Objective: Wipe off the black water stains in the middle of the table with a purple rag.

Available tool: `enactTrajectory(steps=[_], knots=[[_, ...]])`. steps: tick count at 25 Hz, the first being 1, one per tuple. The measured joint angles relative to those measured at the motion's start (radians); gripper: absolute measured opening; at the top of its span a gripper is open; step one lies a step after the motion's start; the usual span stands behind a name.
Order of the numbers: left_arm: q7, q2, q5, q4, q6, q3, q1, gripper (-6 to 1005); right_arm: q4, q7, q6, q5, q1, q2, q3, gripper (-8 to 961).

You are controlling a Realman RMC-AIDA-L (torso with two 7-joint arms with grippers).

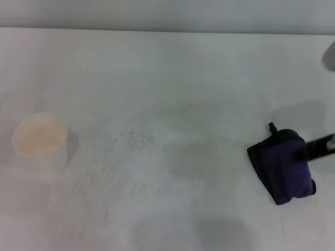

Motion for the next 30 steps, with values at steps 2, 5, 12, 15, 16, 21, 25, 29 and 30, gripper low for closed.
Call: enactTrajectory(steps=[2, 5, 12, 15, 16, 21, 25, 29, 30], knots=[[0.0, -0.001, 0.0, -0.002, 0.001, 0.0, -0.003, 892, -0.033, -0.027, 0.011, 0.004, -0.003, 0.0, 0.035, 273], [0.0, -0.002, 0.001, -0.007, 0.002, 0.0, -0.008, 892, -0.044, -0.082, -0.02, 0.005, -0.003, 0.0, 0.101, 309], [0.0, -0.008, -0.002, -0.015, 0.014, 0.0, -0.035, 892, 0.189, -0.303, -0.273, 0.027, 0.053, 0.001, 0.341, 333], [0.0, -0.009, -0.014, -0.019, 0.016, 0.0, -0.048, 892, 0.314, -0.396, -0.418, 0.041, 0.078, 0.001, 0.445, 333], [0.0, -0.009, -0.027, -0.024, 0.016, 0.0, -0.054, 892, 0.347, -0.419, -0.466, 0.044, 0.083, 0.001, 0.475, 333], [0.0, -0.011, -0.081, -0.066, 0.017, 0.0, -0.092, 892, 0.482, -0.558, -0.75, 0.14, 0.078, 0.001, 0.571, 332], [0.0, -0.011, -0.093, -0.105, 0.027, 0.001, -0.133, 892, 0.58, -0.736, -0.928, 0.348, 0.061, 0.0, 0.602, 332], [0.0, -0.011, -0.094, -0.113, 0.047, 0.0, -0.156, 892, 0.661, -0.974, -1.03, 0.575, 0.056, 0.0, 0.605, 332], [0.0, -0.011, -0.095, -0.114, 0.049, 0.0, -0.159, 892, 0.681, -1.041, -1.045, 0.641, 0.056, 0.0, 0.605, 332]])
